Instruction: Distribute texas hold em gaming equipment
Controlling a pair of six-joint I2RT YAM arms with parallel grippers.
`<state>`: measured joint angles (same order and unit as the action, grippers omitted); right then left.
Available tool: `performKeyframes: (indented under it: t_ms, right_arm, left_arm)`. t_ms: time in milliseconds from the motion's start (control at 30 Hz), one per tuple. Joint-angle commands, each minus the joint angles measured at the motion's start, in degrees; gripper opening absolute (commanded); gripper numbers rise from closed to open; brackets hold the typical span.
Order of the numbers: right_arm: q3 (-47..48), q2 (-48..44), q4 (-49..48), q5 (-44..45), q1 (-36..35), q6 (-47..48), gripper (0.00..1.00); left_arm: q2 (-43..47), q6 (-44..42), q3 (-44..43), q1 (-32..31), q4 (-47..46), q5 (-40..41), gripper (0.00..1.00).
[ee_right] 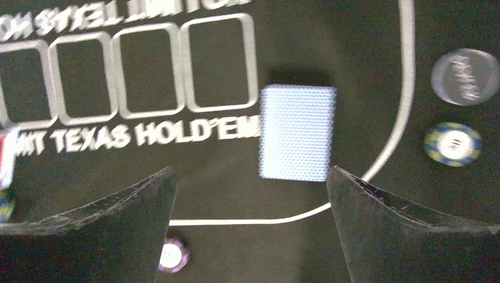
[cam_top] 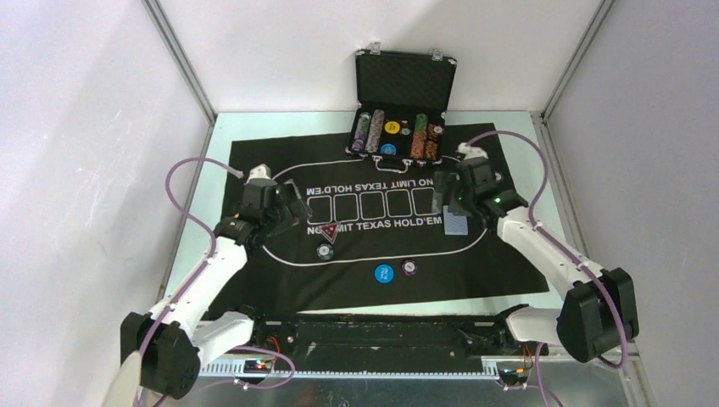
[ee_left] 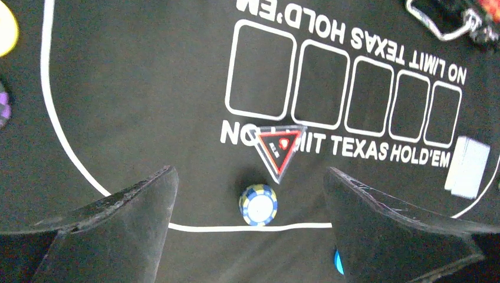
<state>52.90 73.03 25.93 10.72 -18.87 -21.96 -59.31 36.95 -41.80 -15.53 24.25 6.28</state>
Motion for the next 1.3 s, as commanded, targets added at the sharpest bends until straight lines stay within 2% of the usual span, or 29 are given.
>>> performKeyframes:
  t_ms: [0, 100, 133, 233, 333, 467, 767, 933, 1133, 1267]
  right_arm:
    - [-0.51, -0.03, -5.41, -6.20, -6.99, 2.29, 1.00]
    - [-0.85, 2.92, -13.03, -14.04, -15.81, 4.48, 1.00]
    - [-0.55, 5.59, -14.30, -14.80, -20.10, 5.13, 1.00]
    - [4.12, 12.21, -16.44, -17.22, -26.96, 7.40, 1.00]
    - [8.75, 19.44, -16.95, -14.75, -33.83, 10.10, 0.99]
    - [13.57, 26.33, -19.98, -16.24, -38.78, 13.16, 0.99]
    - [26.66, 39.98, -17.11, -13.99, -41.85, 12.03, 0.93]
    - [31.45, 43.96, -13.81, -9.34, -42.82, 12.41, 0.90]
    - [34.19, 46.91, -11.77, -7.80, -43.35, 11.89, 0.80]
    - [35.31, 48.60, -10.80, -6.27, -44.01, 11.86, 0.77]
  left_arm:
    - [2.21, -1.18, 0.54, -3.95, 3.14, 1.81, 1.00]
    - [2.79, 1.77, 1.25, -4.32, 6.07, 5.59, 1.00]
    - [3.08, 2.63, 1.85, -4.33, 7.26, 8.59, 1.00]
    - [3.69, 6.44, 2.84, -4.33, 9.02, 13.88, 1.00]
    - [4.86, 7.27, 4.06, -4.27, 8.08, 14.78, 1.00]
    - [5.82, 7.92, 5.40, -3.99, 6.61, 15.75, 1.00]
    - [6.26, 8.92, 6.68, -2.43, 7.04, 16.88, 1.00]
    - [6.94, 8.62, 7.50, -0.96, 6.61, 15.70, 1.00]
    - [8.28, 8.30, 8.51, 0.37, 6.25, 14.95, 1.00]
    - [8.76, 8.23, 8.72, 0.90, 6.23, 14.87, 1.00]
